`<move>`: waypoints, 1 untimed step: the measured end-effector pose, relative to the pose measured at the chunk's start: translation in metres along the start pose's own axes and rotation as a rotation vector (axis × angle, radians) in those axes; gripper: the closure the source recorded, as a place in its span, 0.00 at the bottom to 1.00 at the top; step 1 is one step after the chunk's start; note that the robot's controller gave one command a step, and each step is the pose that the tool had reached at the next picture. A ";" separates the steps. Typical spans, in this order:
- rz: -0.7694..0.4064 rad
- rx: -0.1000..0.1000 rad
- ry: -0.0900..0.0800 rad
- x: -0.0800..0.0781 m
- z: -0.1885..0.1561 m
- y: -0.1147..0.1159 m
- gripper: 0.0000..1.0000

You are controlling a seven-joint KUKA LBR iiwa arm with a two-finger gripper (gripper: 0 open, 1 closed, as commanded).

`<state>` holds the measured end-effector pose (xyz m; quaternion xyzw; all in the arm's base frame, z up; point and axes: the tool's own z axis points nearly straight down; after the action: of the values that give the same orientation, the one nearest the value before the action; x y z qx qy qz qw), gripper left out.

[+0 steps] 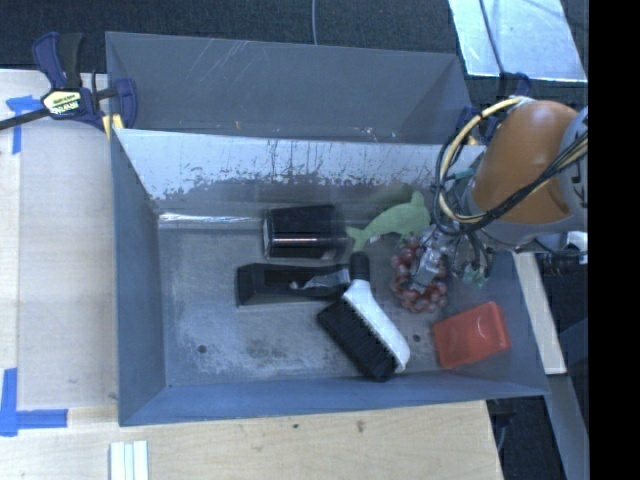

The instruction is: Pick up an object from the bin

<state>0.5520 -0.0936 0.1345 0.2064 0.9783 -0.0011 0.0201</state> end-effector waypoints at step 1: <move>0.007 -0.002 -0.008 -0.005 -0.015 -0.004 1.00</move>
Offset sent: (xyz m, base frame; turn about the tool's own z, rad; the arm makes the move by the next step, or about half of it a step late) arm 0.0062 -0.0216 0.0625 -0.1328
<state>0.5549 -0.0988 0.1493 0.2100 0.9774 -0.0008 0.0241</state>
